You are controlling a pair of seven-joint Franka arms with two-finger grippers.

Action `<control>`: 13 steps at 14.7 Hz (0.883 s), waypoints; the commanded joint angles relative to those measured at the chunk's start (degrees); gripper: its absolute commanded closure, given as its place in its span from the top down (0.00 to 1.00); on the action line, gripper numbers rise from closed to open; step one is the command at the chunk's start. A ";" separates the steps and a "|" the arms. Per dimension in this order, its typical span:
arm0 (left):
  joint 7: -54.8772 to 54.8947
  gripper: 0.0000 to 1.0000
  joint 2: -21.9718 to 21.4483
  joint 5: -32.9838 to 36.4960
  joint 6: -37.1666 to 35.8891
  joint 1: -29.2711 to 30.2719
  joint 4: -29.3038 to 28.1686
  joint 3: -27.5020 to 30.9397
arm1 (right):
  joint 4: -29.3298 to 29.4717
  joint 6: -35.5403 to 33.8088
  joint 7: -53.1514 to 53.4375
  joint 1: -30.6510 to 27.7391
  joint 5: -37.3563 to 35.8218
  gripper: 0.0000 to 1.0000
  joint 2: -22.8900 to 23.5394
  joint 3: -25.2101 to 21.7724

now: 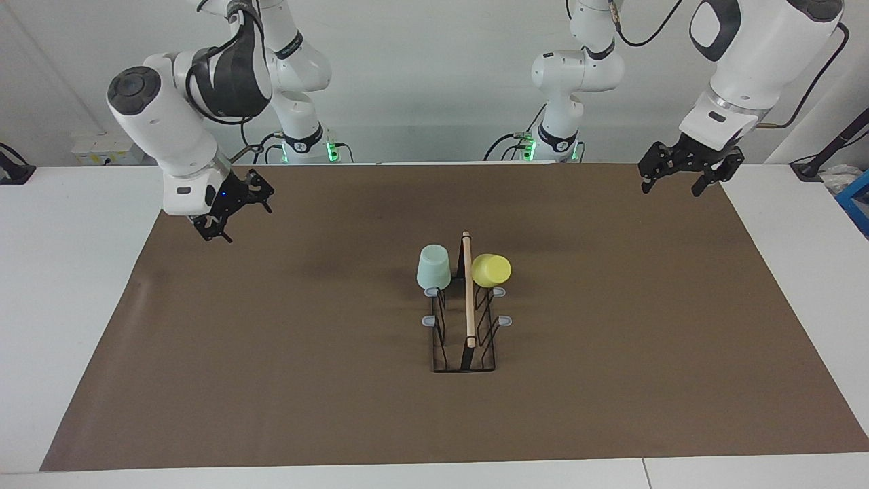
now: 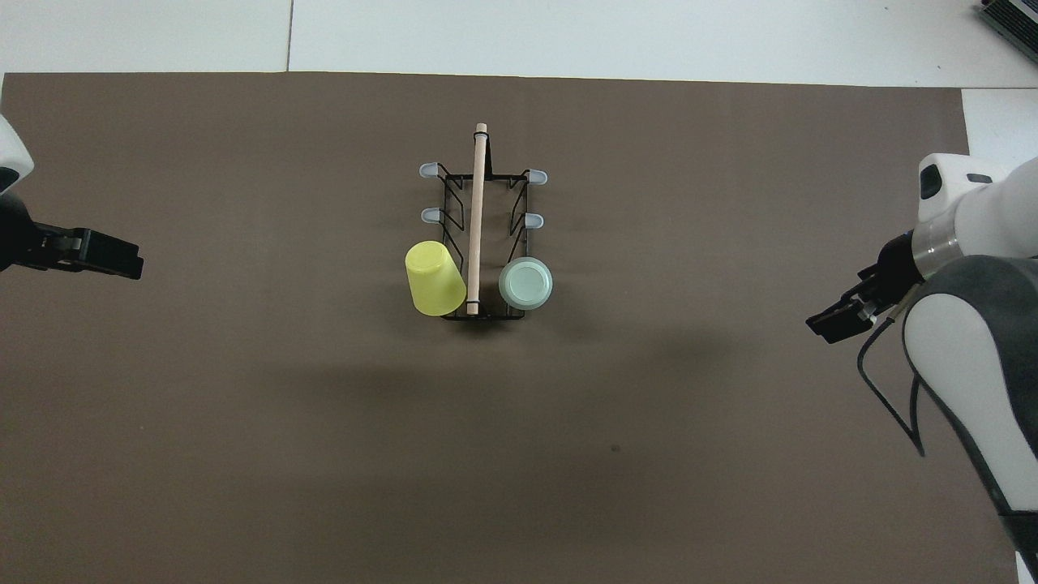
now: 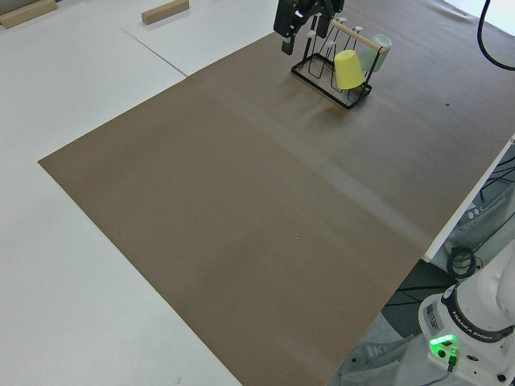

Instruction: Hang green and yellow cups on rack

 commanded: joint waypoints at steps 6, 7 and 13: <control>-0.29 1.00 -1.36 0.27 0.30 0.88 -0.82 -0.16 | 17.13 -8.79 4.85 -1.63 -2.86 1.00 7.04 -0.38; -0.21 1.00 -1.36 0.27 0.30 0.96 -0.91 -0.16 | 17.05 -7.83 4.68 -1.72 -3.12 1.00 6.87 -0.55; -0.21 1.00 -1.36 0.19 0.66 1.05 -1.00 -0.07 | 14.76 -7.02 13.79 -1.45 -3.82 1.00 5.46 -0.29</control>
